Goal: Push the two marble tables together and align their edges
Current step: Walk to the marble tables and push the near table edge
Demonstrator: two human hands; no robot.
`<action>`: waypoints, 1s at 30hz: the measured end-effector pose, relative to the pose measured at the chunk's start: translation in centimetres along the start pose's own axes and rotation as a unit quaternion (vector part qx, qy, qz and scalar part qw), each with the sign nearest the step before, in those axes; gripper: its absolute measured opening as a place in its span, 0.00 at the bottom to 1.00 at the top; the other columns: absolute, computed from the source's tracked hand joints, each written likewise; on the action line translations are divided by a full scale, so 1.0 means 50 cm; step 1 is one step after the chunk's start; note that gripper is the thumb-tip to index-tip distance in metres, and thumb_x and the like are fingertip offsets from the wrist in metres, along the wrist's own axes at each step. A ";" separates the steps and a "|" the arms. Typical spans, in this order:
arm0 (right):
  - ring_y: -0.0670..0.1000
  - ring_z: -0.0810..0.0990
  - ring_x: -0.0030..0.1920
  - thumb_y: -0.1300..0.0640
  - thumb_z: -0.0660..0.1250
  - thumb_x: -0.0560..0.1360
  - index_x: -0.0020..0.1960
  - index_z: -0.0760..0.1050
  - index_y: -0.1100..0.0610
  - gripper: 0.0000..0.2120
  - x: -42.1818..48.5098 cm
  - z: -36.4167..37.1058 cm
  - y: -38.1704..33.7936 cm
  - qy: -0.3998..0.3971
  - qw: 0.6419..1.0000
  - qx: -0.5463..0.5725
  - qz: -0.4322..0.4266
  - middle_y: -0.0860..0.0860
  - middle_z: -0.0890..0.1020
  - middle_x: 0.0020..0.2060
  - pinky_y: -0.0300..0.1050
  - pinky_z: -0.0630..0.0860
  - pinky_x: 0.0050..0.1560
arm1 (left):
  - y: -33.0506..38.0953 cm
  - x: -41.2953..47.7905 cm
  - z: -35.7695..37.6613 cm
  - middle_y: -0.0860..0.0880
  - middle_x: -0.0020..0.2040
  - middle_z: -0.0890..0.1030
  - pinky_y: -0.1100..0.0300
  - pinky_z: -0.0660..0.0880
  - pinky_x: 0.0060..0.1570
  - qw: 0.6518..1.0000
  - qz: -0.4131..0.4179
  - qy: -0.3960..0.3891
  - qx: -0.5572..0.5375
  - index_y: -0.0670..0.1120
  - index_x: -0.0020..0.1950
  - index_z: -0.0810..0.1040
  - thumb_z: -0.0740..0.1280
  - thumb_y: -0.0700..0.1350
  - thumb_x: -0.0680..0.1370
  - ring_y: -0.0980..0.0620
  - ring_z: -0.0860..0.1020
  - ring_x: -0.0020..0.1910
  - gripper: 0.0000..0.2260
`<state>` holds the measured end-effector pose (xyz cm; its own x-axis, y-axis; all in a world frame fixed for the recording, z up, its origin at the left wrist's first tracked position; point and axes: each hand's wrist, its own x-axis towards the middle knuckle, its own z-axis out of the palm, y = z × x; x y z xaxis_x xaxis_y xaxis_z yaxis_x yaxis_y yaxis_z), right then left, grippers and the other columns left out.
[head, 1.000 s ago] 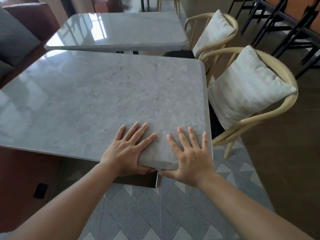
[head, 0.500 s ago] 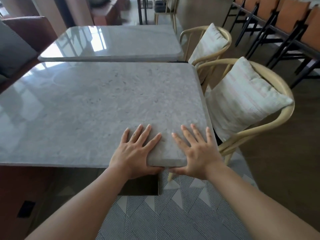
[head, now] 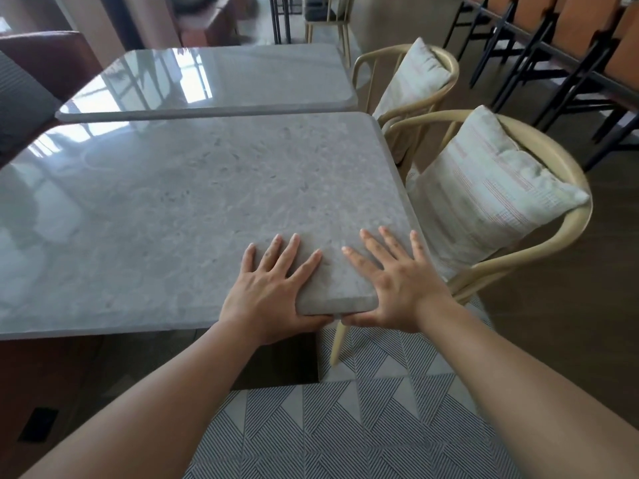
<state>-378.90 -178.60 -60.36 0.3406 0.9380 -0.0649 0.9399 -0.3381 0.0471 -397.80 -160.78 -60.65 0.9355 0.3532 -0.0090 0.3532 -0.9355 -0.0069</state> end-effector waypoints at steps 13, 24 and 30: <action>0.62 0.48 0.87 0.10 0.43 0.66 0.85 0.42 0.42 0.57 0.032 0.009 0.059 0.022 1.000 -0.008 -0.015 0.55 0.51 0.88 0.78 0.45 0.81 | 0.019 0.046 0.007 0.44 0.87 0.54 0.31 0.47 0.81 1.000 0.000 0.024 -0.006 0.60 0.84 0.47 0.38 0.86 0.66 0.38 0.52 0.86 0.52; 0.63 0.50 0.87 0.10 0.38 0.66 0.86 0.44 0.43 0.58 0.037 0.005 0.079 0.025 0.999 -0.016 -0.025 0.56 0.53 0.87 0.77 0.46 0.81 | 0.023 0.060 0.011 0.44 0.87 0.53 0.31 0.46 0.81 0.999 0.000 0.034 -0.011 0.60 0.84 0.47 0.44 0.86 0.68 0.38 0.51 0.86 0.50; 0.61 0.58 0.86 0.15 0.40 0.73 0.86 0.56 0.46 0.52 0.028 0.016 0.084 0.096 0.994 0.046 -0.018 0.55 0.63 0.85 0.72 0.53 0.83 | 0.023 0.056 0.007 0.45 0.87 0.55 0.33 0.45 0.82 0.997 0.000 0.052 -0.061 0.66 0.83 0.39 0.42 0.86 0.68 0.39 0.51 0.86 0.48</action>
<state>-374.44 -178.76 -61.04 0.3053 0.9438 0.1266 0.9522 -0.3022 -0.0436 -394.79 -160.89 -61.03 0.9294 0.3568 0.0946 0.3457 -0.9312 0.1158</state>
